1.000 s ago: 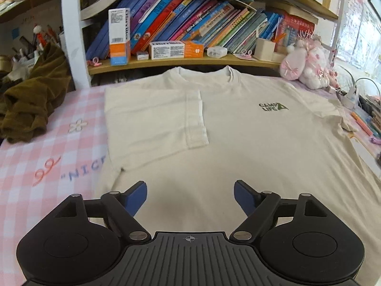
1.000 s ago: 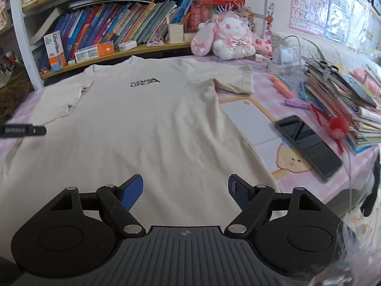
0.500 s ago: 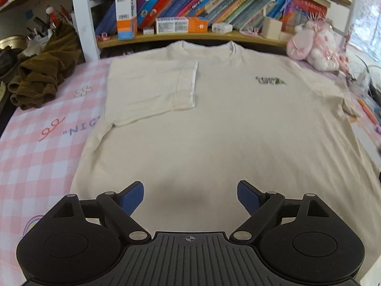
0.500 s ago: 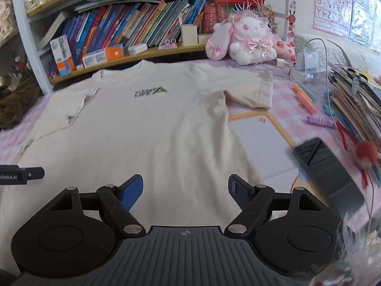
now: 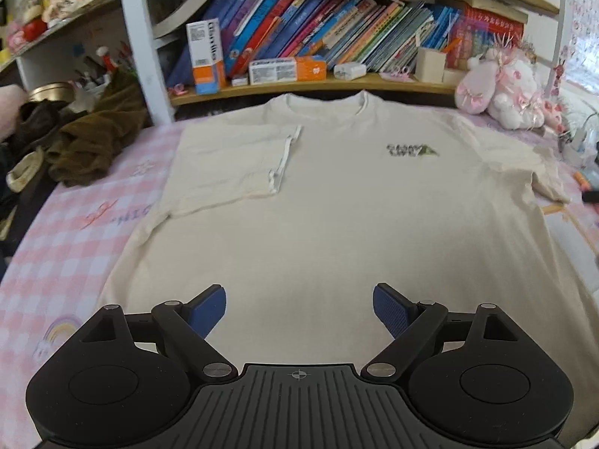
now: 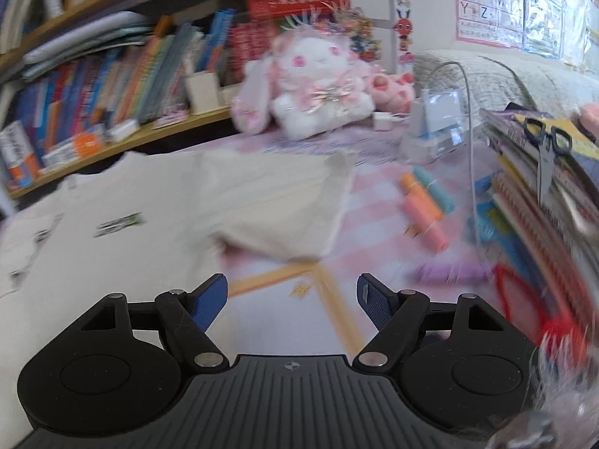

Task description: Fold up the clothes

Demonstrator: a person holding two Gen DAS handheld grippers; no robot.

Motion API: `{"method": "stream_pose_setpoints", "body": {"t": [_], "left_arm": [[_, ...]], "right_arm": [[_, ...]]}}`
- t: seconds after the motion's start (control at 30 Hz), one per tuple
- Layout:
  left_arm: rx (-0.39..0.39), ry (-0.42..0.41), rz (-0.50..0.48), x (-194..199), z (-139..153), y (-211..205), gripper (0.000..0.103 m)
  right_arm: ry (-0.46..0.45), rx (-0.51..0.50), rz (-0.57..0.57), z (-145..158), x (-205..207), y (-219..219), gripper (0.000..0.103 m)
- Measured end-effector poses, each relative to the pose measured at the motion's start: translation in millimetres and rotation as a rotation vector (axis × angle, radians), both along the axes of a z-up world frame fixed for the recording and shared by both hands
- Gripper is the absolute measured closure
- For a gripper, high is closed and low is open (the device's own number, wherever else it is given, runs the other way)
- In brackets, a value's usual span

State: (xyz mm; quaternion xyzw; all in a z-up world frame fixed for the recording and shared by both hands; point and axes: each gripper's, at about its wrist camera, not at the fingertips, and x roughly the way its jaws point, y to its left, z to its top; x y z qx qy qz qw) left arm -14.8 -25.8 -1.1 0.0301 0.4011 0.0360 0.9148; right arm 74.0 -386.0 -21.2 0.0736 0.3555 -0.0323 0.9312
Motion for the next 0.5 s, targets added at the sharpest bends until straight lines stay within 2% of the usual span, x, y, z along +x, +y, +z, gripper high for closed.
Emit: {"method": "stream_pose_setpoints", "body": {"t": [0.07, 0.17, 0.33, 0.43, 0.5], "left_arm": [[0.03, 0.014, 0.01, -8, -1, -6, 0.015], [0.07, 0.025, 0.01, -18, -1, -16, 0.014], [0.105, 0.037, 0.001, -22, -1, -29, 0.014], [0.119, 0.042, -0.007, -22, -2, -35, 0.014], [0.119, 0.046, -0.013, -21, -3, -36, 0.014]], "right_arm": [[0.003, -0.025, -0.004, -9, 23, -14, 0.028], [0.018, 0.007, -0.022, -21, 50, -28, 0.034], [0.048, 0.087, -0.066, -39, 90, -48, 0.052], [0.07, 0.114, -0.093, -45, 105, -53, 0.053], [0.077, 0.082, -0.082, -46, 109, -48, 0.053]]}}
